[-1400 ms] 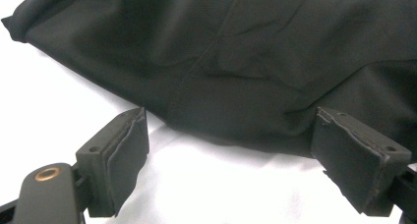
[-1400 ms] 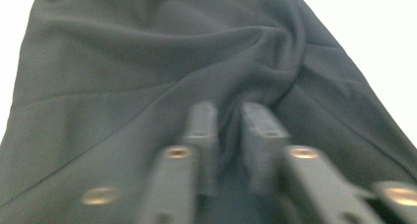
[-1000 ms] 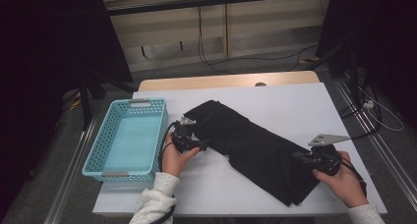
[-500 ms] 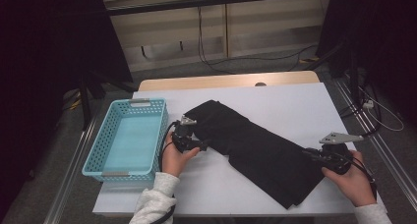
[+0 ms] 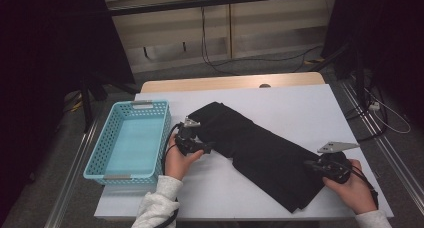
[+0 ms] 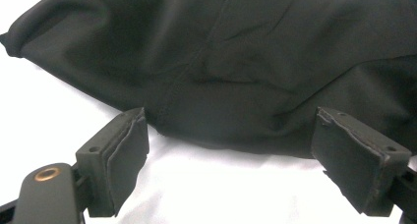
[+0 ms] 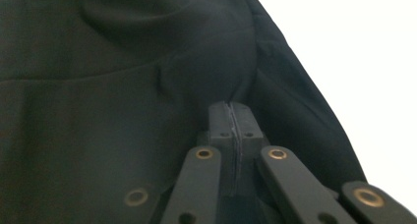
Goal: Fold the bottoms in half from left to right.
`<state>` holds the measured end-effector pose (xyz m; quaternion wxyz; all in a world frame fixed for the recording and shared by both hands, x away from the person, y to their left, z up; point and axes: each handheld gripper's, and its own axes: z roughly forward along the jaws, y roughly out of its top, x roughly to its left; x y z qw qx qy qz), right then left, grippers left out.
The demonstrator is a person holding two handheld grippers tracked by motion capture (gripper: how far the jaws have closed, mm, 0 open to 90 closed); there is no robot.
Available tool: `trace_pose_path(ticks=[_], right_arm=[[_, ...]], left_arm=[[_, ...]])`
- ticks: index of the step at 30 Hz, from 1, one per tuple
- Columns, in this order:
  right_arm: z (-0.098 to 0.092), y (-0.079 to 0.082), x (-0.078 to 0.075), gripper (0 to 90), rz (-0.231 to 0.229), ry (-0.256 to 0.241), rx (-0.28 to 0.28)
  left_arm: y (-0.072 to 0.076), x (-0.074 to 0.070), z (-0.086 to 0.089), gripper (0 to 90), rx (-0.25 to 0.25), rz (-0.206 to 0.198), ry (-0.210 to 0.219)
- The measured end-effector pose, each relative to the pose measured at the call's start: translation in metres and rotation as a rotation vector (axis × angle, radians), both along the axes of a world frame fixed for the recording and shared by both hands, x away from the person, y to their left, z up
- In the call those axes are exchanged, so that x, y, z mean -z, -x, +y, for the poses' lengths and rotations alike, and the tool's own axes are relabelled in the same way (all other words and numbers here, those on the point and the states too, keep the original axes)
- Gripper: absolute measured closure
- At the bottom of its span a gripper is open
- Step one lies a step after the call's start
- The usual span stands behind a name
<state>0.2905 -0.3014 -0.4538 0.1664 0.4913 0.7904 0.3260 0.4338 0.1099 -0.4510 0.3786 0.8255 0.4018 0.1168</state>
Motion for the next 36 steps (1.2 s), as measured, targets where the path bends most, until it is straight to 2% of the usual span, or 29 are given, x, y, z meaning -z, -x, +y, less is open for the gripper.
trace_pose_path(ticks=[4, 6, 8, 10, 11, 15, 16, 18, 21, 23, 24, 28, 29, 30, 32, 33, 36], right_arm=[[-0.011, 0.0, -0.007, 90.0, -0.012, -0.018, 0.018], [-0.018, 0.0, -0.011, 90.0, -0.025, -0.008, 0.043], [-0.026, -0.004, -0.013, 90.0, -0.028, -0.024, 0.068], [-0.027, -0.005, -0.012, 90.0, -0.029, -0.011, 0.073], [-0.029, -0.009, -0.009, 90.0, -0.021, 0.013, 0.079], [-0.028, -0.011, -0.004, 86.0, -0.025, 0.028, 0.093], [-0.028, -0.011, -0.004, 86.0, -0.025, 0.028, 0.093], [-0.026, -0.009, -0.003, 77.3, -0.031, 0.016, 0.093], [-0.026, -0.005, -0.006, 76.1, -0.048, 0.031, 0.103], [-0.027, 0.003, -0.009, 75.4, -0.046, 0.003, 0.108], [-0.027, 0.003, -0.009, 75.4, -0.046, 0.003, 0.108], [-0.026, 0.01, -0.008, 75.4, -0.033, 0.004, 0.12], [-0.025, 0.012, -0.003, 75.8, 0.003, 0.015, 0.118], [-0.025, 0.013, -0.002, 76.2, 0.007, 0.03, 0.121], [-0.026, 0.013, 0.0, 81.4, 0.003, 0.023, 0.121], [-0.026, 0.013, 0.0, 88.9, 0.001, 0.027, 0.12], [-0.029, 0.013, -0.001, 90.0, 0.008, 0.019, 0.113]], left_arm=[[0.0, 0.0, 0.001, 14.8, -0.004, -0.002, -0.001], [0.0, -0.001, 0.001, 14.8, -0.002, -0.001, -0.001], [0.0, -0.001, 0.0, 14.9, -0.009, -0.007, 0.002], [0.0, -0.001, 0.0, 14.8, -0.007, -0.007, 0.003], [0.0, -0.002, 0.0, 14.9, 0.005, -0.007, -0.005], [0.0, -0.001, -0.001, 14.8, 0.009, -0.008, -0.011], [0.0, -0.001, -0.001, 14.8, 0.001, -0.006, -0.002], [0.0, -0.001, -0.001, 14.8, 0.0, -0.008, -0.003], [0.0, -0.003, 0.0, 14.8, 0.012, -0.006, -0.008], [0.0, -0.003, 0.001, 14.8, 0.011, -0.003, -0.005], [0.0, -0.002, 0.0, 14.8, 0.001, -0.007, 0.006], [0.001, -0.004, 0.001, 14.8, 0.013, -0.004, -0.002], [0.001, -0.005, 0.001, 14.8, 0.013, -0.008, -0.002], [0.002, -0.005, 0.0, 14.8, 0.012, -0.013, -0.002], [0.002, -0.005, 0.0, 14.8, 0.013, -0.014, 0.0], [0.002, -0.005, 0.0, 14.8, 0.013, -0.014, 0.0], [0.002, -0.005, -0.001, 14.8, 0.014, -0.014, -0.001]])
